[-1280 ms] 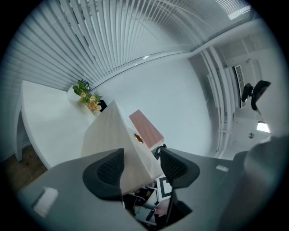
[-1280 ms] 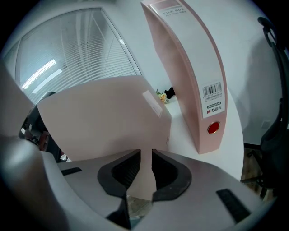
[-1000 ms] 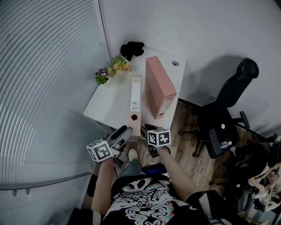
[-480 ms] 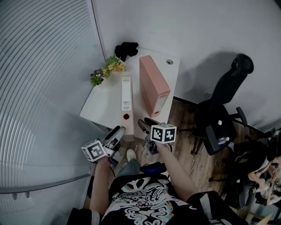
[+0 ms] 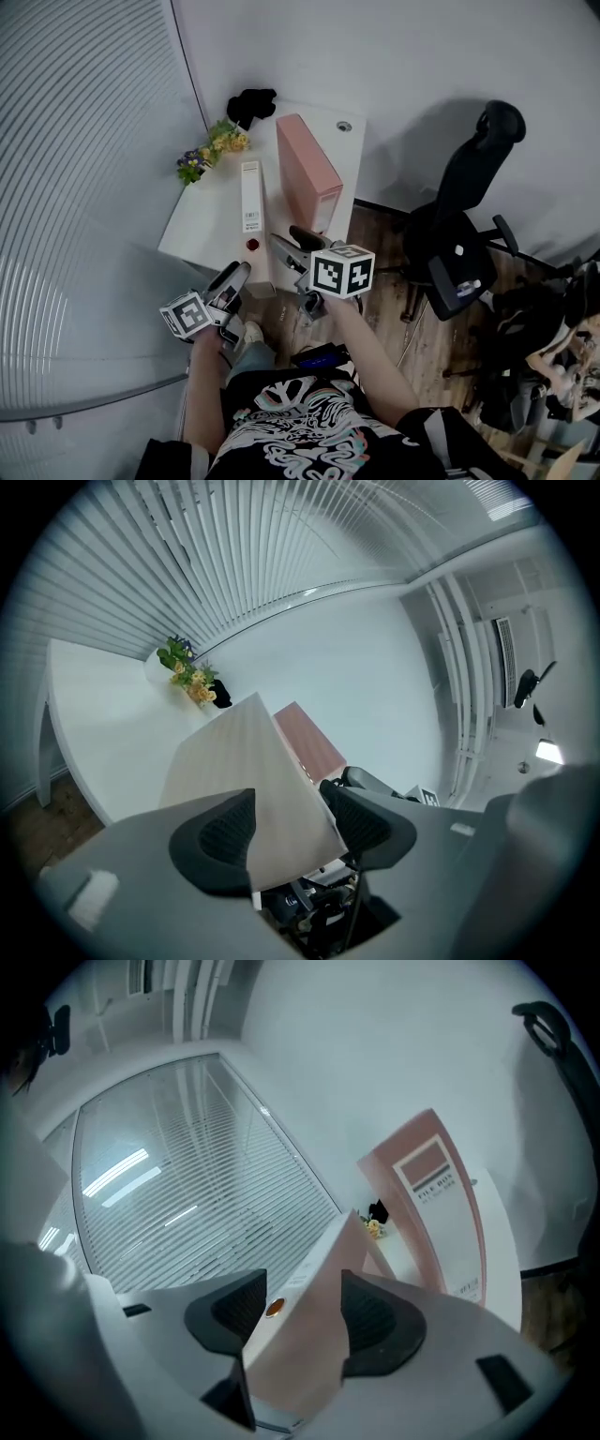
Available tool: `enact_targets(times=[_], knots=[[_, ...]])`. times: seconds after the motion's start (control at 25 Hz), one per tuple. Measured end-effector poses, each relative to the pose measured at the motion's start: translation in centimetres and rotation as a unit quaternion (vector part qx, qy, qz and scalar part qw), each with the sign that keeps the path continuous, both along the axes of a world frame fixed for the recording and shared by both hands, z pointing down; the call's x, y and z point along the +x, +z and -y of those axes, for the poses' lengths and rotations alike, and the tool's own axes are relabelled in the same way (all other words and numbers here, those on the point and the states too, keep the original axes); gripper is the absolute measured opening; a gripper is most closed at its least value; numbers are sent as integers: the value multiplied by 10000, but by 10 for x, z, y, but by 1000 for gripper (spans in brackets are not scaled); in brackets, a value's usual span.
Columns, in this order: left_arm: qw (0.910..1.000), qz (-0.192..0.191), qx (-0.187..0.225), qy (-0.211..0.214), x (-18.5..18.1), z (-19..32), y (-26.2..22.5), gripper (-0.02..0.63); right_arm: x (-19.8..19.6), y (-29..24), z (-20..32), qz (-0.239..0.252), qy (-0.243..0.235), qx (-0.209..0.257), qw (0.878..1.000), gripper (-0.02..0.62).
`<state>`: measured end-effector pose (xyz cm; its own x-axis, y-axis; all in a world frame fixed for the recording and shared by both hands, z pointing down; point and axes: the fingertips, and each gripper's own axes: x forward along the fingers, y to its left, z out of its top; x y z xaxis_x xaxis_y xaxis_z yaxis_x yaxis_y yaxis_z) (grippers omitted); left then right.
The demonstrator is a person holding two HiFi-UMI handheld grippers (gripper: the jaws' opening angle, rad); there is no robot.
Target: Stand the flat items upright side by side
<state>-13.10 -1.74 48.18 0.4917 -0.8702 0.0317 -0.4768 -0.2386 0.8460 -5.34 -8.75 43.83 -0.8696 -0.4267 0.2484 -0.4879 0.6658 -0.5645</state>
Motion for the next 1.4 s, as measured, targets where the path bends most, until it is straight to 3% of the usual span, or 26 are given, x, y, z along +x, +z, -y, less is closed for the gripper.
enact_targets(times=[0.2, 0.52, 0.64, 0.88, 1.08, 1.4], knots=[[9998, -155, -9, 138, -8, 14, 1, 253, -17, -9, 15, -506, -50, 215, 9985, 252], [9958, -249, 128, 874, -21, 48, 7, 255, -62, 3, 54, -1383, -38, 132, 9903, 304], [9898, -406, 196, 1354, -20, 55, 7, 256, -77, 8, 70, -1755, 8, 98, 9844, 315], [9690, -904, 309, 2279, -12, 70, 7, 245, -101, 27, 98, -2597, 113, -11, 9656, 351], [9614, -823, 166, 2621, -15, 82, 18, 238, -106, 38, 110, -3314, 104, -34, 9434, 341], [9482, -1100, 144, 2976, -15, 91, 23, 209, -112, 42, 113, -3548, 80, -39, 9349, 330]])
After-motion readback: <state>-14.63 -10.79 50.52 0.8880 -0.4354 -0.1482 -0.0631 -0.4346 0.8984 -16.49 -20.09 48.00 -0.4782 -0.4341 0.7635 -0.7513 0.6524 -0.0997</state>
